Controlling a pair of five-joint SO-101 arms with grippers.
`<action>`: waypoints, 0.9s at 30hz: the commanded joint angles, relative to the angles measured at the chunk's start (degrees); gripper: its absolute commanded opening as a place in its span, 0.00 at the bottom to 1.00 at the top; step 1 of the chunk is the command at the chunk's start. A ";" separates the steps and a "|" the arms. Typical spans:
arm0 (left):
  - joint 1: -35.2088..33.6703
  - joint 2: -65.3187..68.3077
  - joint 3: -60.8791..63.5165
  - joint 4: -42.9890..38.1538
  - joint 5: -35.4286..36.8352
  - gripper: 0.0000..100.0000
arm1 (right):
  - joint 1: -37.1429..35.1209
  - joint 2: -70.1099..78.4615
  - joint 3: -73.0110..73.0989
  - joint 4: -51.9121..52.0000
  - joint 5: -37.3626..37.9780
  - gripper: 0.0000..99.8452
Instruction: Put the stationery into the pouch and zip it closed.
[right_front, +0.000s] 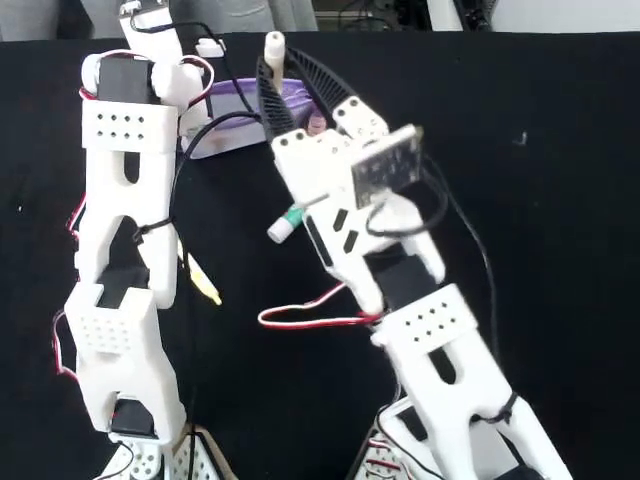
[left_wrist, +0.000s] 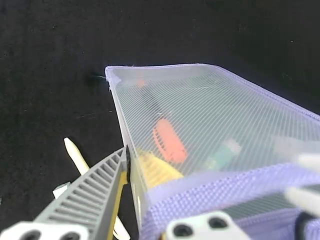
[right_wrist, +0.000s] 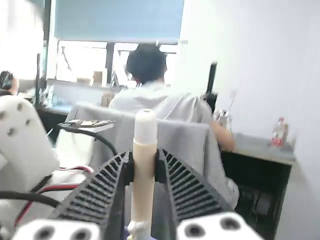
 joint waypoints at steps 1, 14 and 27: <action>1.10 -1.41 -2.42 0.44 0.70 0.03 | 2.11 -2.07 5.85 -17.23 0.62 0.01; 1.10 -1.41 -2.33 0.44 0.70 0.03 | 2.55 -1.71 6.29 -24.79 0.62 0.01; 1.19 -1.41 -2.33 0.44 0.79 0.03 | 2.64 10.42 5.32 -37.10 0.53 0.01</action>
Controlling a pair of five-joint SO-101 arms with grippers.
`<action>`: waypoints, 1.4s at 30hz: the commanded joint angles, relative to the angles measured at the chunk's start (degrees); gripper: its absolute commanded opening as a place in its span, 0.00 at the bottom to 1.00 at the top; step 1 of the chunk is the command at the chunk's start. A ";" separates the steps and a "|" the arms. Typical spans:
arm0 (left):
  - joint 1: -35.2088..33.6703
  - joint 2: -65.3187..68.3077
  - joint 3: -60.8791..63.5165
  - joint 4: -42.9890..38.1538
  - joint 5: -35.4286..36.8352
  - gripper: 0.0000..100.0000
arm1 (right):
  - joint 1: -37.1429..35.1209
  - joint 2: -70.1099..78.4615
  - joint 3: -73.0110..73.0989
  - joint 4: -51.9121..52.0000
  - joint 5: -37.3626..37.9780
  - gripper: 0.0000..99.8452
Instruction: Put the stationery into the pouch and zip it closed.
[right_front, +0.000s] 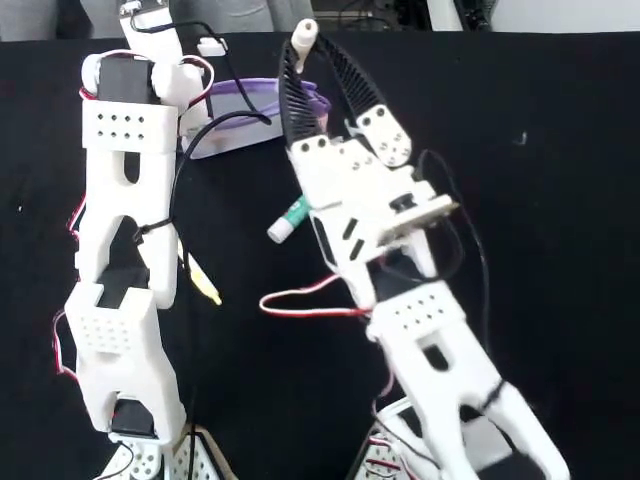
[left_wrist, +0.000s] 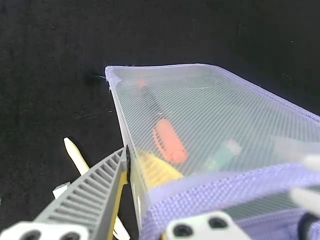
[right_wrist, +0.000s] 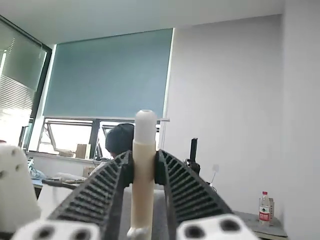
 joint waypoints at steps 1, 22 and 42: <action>1.19 -1.49 -2.33 0.44 0.79 0.03 | 0.79 7.25 -1.54 -8.18 0.44 0.01; 0.66 -1.41 -2.24 0.53 0.79 0.03 | 0.79 27.74 -6.73 -11.43 0.70 0.03; -3.56 -1.32 -2.59 0.44 0.79 0.03 | 0.79 8.57 -7.08 11.69 5.36 0.20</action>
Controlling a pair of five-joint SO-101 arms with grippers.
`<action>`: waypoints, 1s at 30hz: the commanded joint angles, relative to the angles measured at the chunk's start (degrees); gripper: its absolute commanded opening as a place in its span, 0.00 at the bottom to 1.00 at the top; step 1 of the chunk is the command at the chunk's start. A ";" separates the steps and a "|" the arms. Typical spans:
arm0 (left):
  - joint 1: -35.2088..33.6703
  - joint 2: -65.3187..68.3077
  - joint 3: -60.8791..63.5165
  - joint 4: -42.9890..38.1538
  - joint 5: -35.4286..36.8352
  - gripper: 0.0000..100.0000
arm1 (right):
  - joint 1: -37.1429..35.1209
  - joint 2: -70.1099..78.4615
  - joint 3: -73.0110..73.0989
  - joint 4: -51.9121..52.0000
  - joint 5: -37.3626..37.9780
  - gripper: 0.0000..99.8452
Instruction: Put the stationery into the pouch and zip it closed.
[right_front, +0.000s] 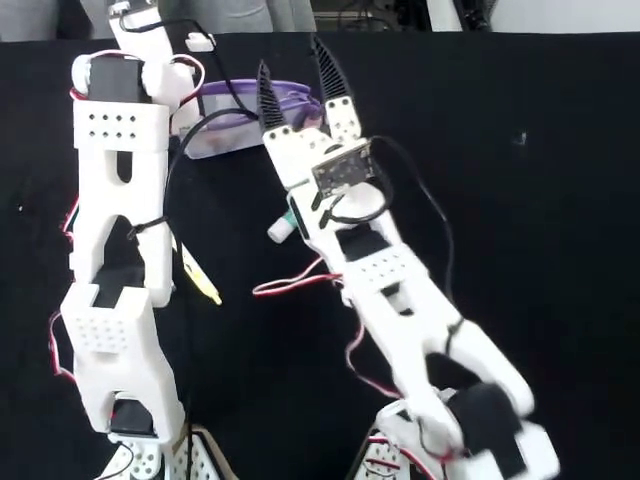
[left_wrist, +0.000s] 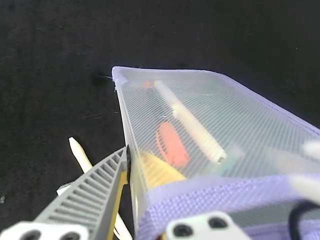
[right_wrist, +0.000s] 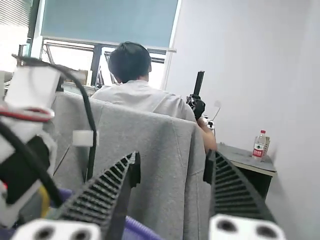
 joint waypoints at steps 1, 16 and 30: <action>-1.71 -1.23 -2.68 0.35 0.53 0.03 | 0.62 -13.67 -2.95 13.98 0.62 0.20; -2.68 -1.05 -2.59 0.35 0.62 0.03 | 0.35 -57.01 12.09 52.92 -8.44 0.15; -2.42 -0.97 -2.51 0.26 0.62 0.03 | -14.86 -58.77 22.20 62.33 -7.65 0.15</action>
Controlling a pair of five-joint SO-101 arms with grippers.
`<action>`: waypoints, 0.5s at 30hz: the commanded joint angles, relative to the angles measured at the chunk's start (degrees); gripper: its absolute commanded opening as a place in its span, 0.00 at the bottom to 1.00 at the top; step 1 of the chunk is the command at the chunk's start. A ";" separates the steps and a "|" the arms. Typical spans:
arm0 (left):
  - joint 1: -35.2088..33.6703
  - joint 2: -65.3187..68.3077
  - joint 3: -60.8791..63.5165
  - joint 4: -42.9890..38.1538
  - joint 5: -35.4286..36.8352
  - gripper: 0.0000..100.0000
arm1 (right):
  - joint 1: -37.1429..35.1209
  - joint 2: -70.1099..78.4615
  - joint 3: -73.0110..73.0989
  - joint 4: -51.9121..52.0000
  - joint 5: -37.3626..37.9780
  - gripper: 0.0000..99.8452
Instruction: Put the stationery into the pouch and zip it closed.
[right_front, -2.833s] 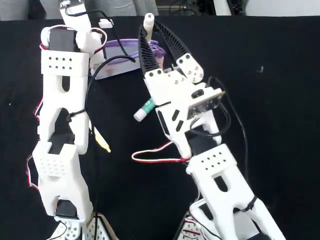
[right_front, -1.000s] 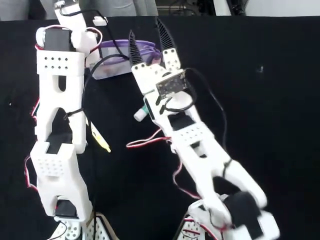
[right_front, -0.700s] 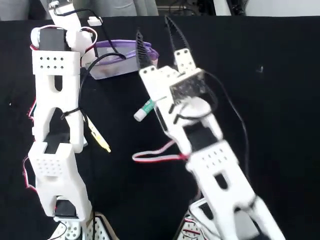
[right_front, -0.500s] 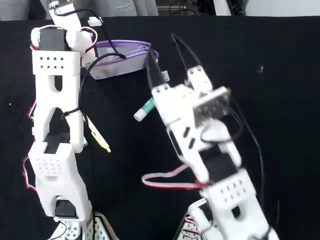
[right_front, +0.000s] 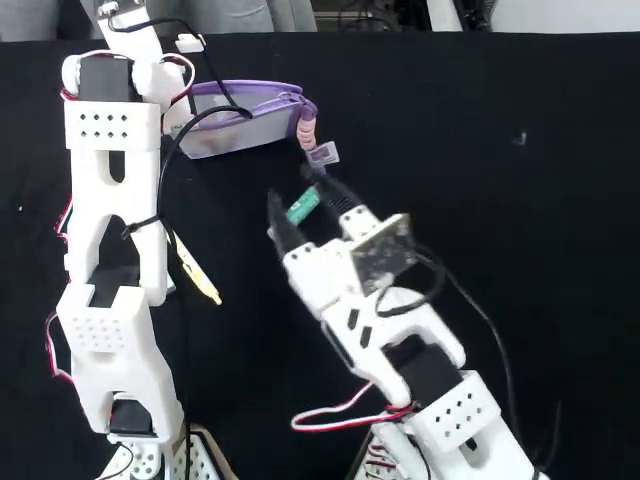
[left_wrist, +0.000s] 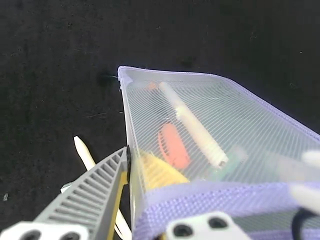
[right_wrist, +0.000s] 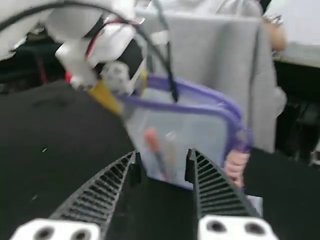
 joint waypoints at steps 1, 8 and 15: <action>-0.92 -0.97 -2.42 0.18 0.53 0.03 | -7.21 -0.92 -0.57 3.16 1.67 0.15; -1.19 -0.97 -2.33 0.26 0.53 0.03 | -10.90 15.34 -6.64 3.69 1.93 0.15; -1.27 -0.88 -2.33 0.26 0.53 0.03 | -10.99 39.34 -16.92 2.81 1.93 0.15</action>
